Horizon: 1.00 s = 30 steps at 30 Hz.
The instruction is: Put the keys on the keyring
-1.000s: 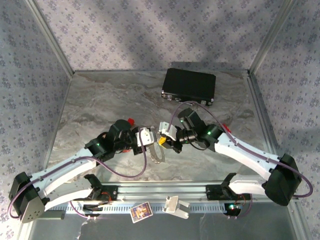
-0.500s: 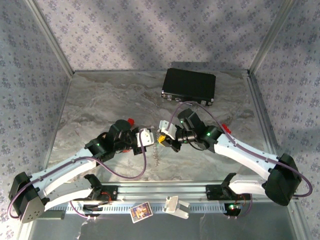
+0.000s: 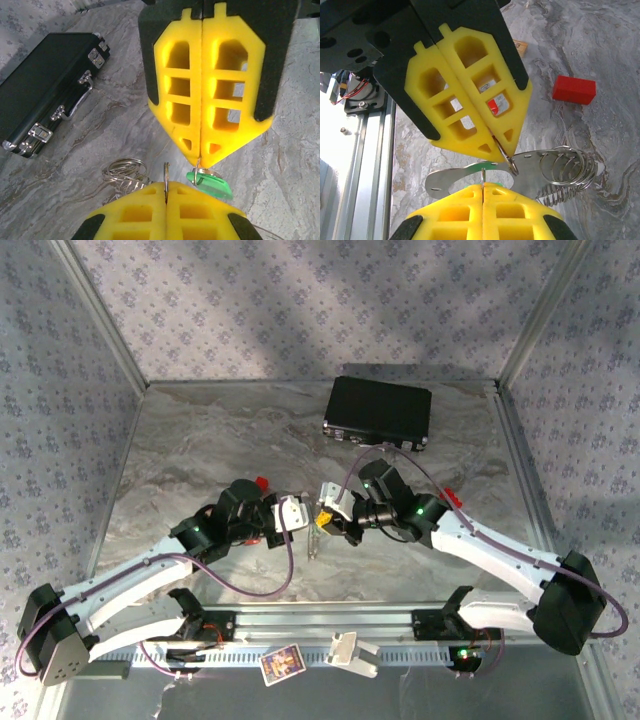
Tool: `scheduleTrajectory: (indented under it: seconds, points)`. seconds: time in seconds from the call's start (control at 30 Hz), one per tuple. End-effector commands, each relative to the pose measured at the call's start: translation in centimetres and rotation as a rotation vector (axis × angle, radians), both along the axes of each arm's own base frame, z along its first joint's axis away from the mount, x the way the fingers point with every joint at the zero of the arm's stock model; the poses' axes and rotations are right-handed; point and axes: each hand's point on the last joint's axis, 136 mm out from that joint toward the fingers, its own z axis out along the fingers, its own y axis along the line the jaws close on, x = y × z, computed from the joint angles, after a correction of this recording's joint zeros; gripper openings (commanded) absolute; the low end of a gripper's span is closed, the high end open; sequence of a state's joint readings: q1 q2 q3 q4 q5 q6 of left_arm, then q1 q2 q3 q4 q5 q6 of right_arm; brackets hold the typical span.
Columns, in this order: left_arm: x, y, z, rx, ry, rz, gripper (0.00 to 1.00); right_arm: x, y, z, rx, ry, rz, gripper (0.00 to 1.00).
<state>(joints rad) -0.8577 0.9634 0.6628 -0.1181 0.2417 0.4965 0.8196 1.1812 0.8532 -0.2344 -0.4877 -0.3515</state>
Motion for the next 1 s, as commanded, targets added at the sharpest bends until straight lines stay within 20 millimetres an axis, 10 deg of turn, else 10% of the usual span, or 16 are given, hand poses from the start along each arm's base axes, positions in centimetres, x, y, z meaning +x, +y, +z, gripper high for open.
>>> scheduleTrajectory:
  seconds: [0.0, 0.97]
  points:
    - [0.1, -0.3, 1.1, -0.041, -0.031, 0.000, 0.00, 0.4, -0.2, 0.4, 0.012, -0.019, -0.022, 0.00]
    - [-0.6, -0.5, 1.3, -0.042, -0.044, -0.052, 0.00, 2.6, 0.0, 1.0, 0.062, 0.004, -0.147, 0.00]
